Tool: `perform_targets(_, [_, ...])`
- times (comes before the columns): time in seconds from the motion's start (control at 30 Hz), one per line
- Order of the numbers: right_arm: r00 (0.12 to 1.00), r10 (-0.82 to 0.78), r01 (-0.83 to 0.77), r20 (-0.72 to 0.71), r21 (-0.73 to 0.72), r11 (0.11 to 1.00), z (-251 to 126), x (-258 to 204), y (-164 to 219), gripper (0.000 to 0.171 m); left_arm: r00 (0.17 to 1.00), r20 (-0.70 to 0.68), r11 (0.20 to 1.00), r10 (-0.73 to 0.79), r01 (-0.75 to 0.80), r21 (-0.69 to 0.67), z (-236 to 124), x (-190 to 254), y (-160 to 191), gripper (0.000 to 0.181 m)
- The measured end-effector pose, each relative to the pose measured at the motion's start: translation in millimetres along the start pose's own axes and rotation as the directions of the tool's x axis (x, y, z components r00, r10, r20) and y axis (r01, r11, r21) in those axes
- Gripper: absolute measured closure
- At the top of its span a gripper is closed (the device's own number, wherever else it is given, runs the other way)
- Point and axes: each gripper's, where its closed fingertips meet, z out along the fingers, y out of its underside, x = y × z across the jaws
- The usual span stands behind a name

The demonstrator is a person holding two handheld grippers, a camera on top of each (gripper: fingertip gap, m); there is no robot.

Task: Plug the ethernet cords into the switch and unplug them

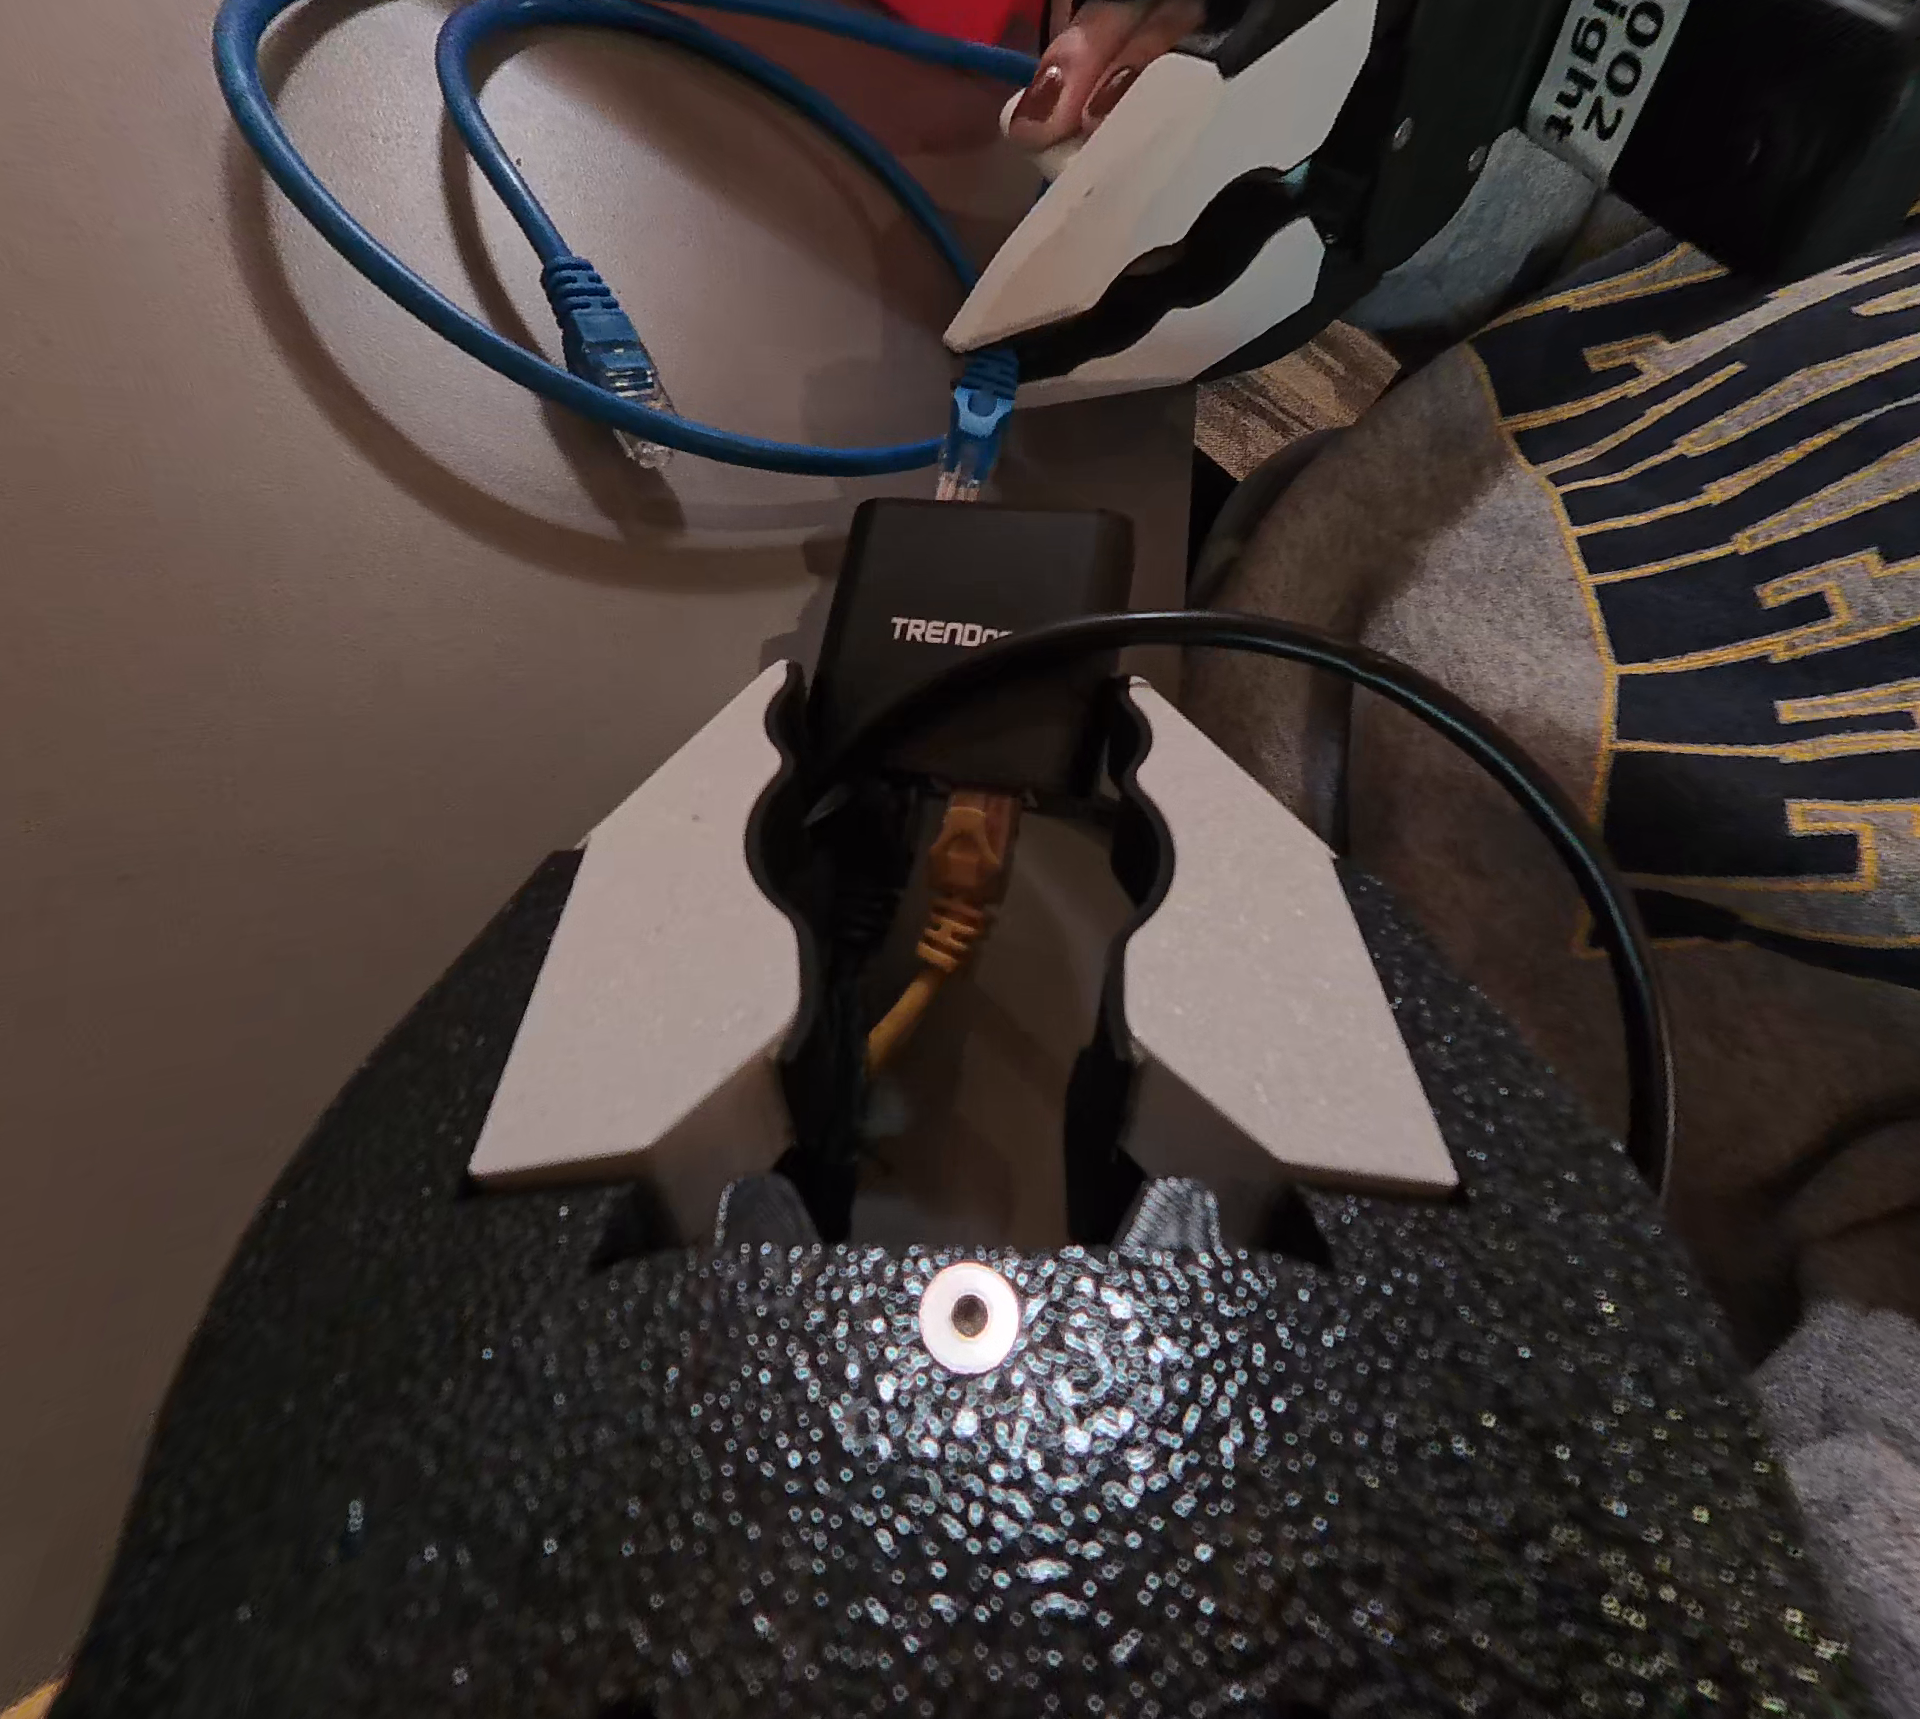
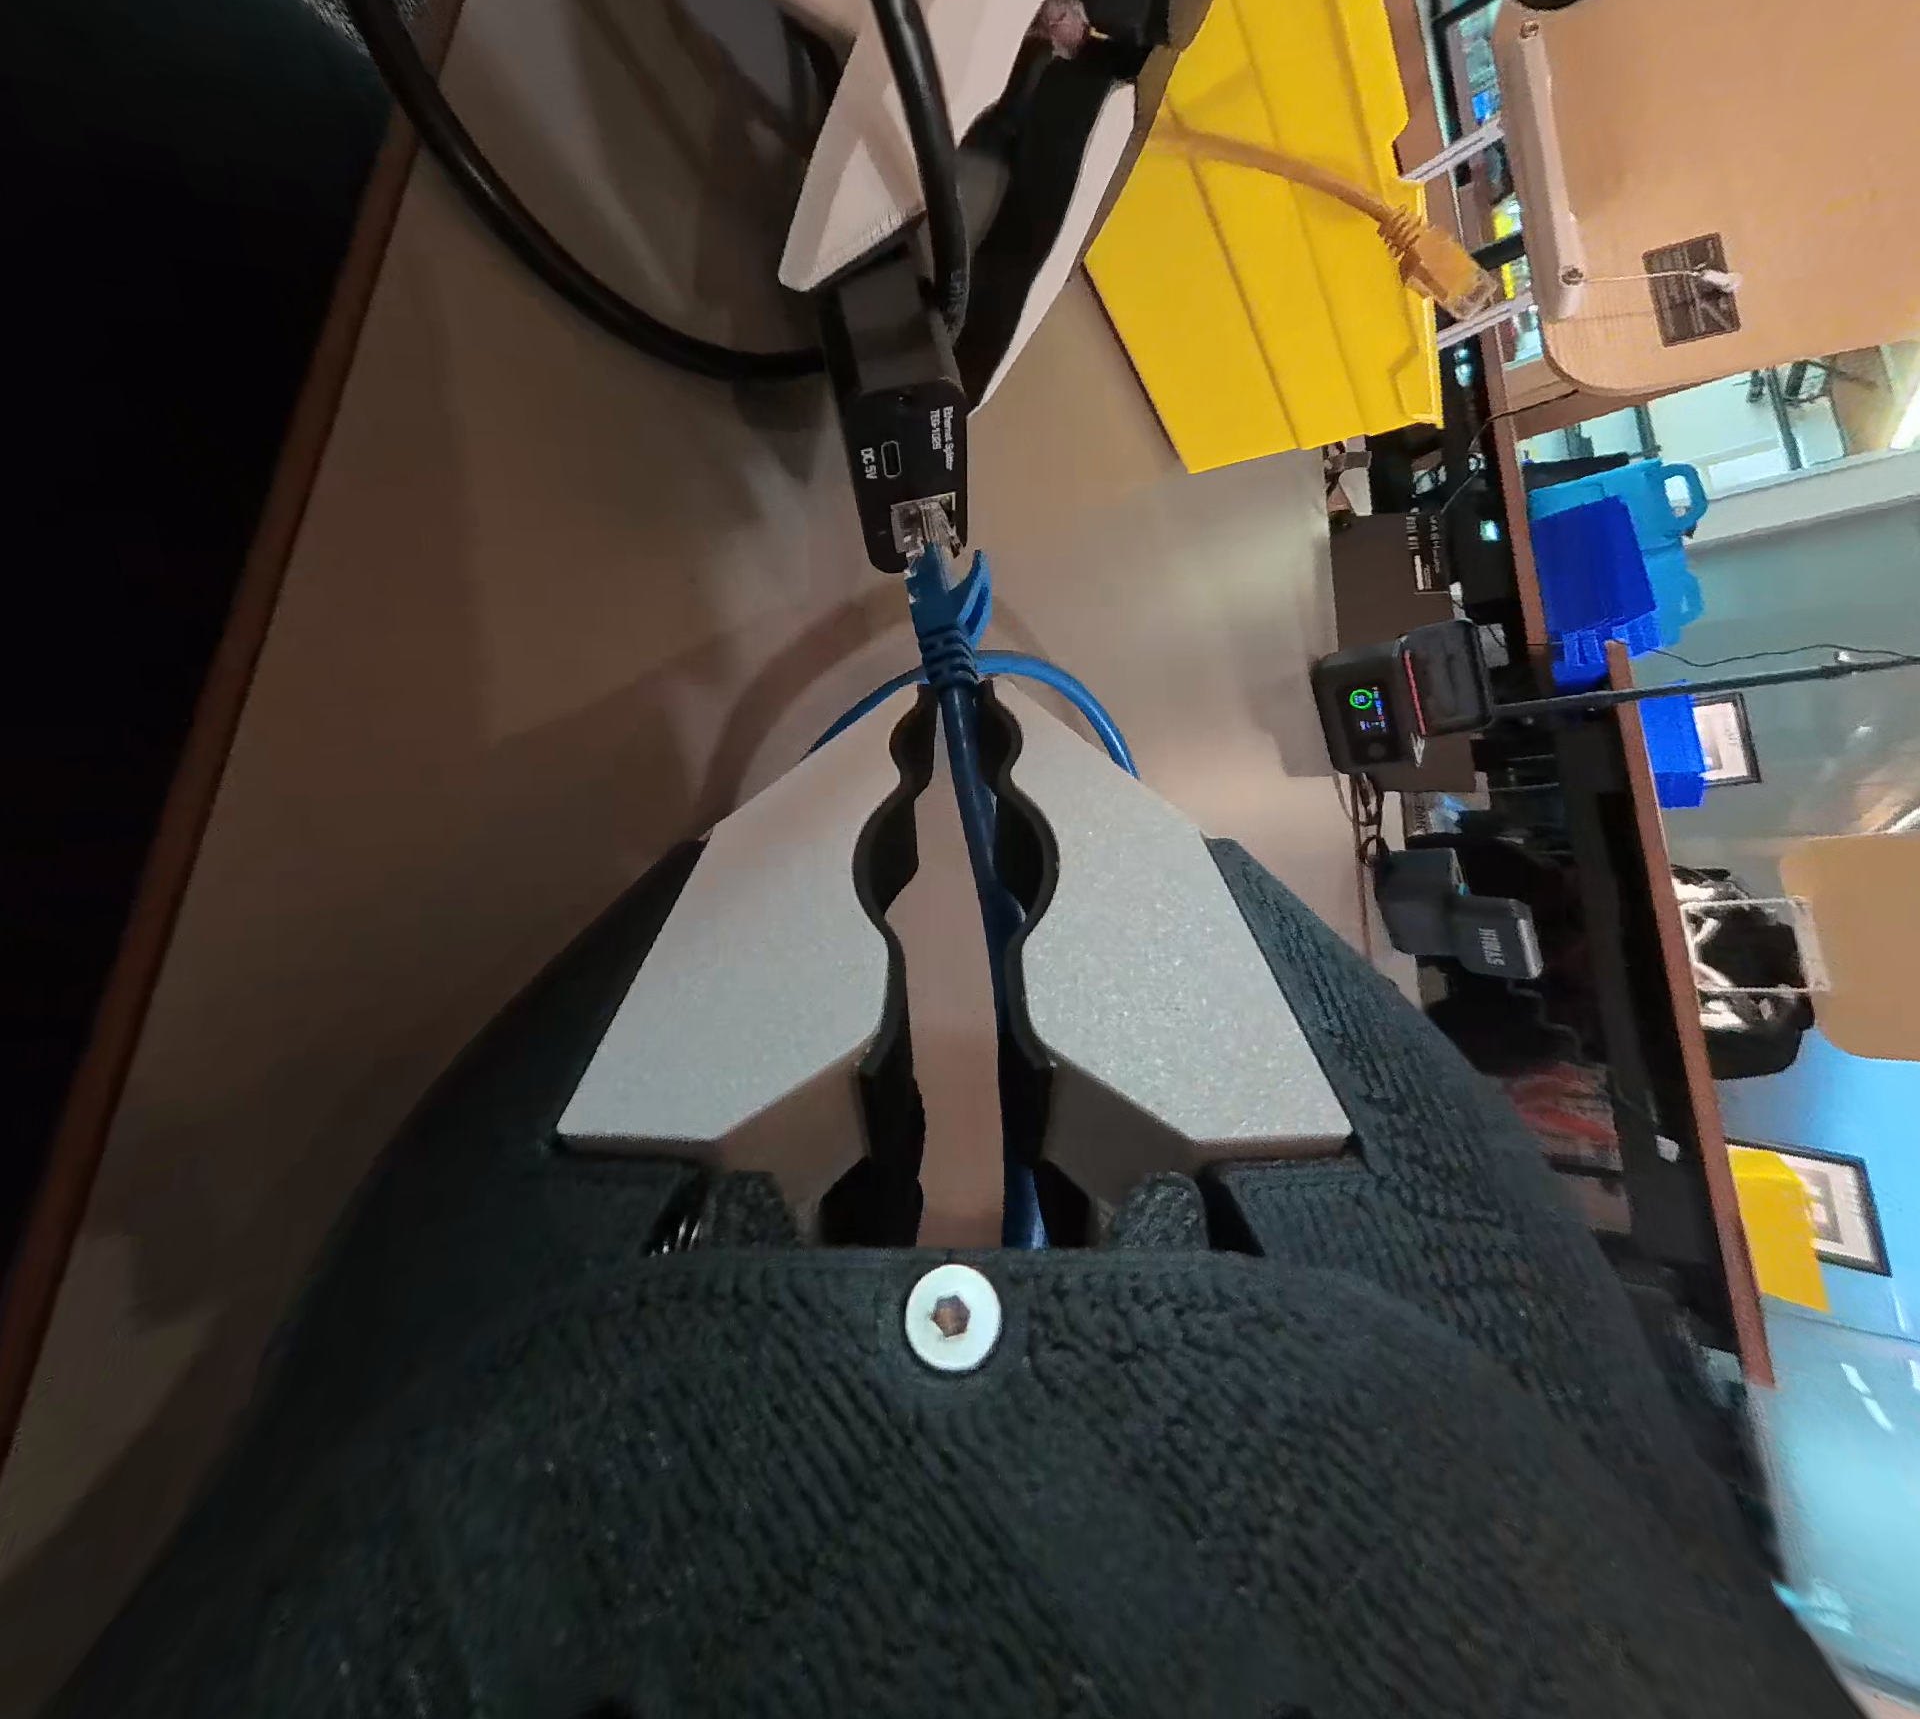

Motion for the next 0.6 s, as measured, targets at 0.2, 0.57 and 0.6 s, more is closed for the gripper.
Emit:
perform_targets(0.2, [0.999,0.044,-0.045,0.015,0.004,0.999,0.9,-0.8,0.7,0.166,1.000,-0.001,1.000,-0.001,0.001,0.001,0.1,-0.8,0.7,0.125])
perform_targets(0.57, [0.988,0.145,-0.146,0.061,0.007,0.989,4.5,-1.2,2.9,0.166,1.000,-0.002,1.000,-0.002,0.002,0.001,0.3,-1.9,2.0,0.125])
perform_targets(0.6, [0.985,0.158,-0.159,0.068,0.000,0.987,5.6,-1.8,3.9,0.166,1.000,-0.002,1.000,-0.001,0.001,0.001,0.4,-2.0,2.2,0.125])
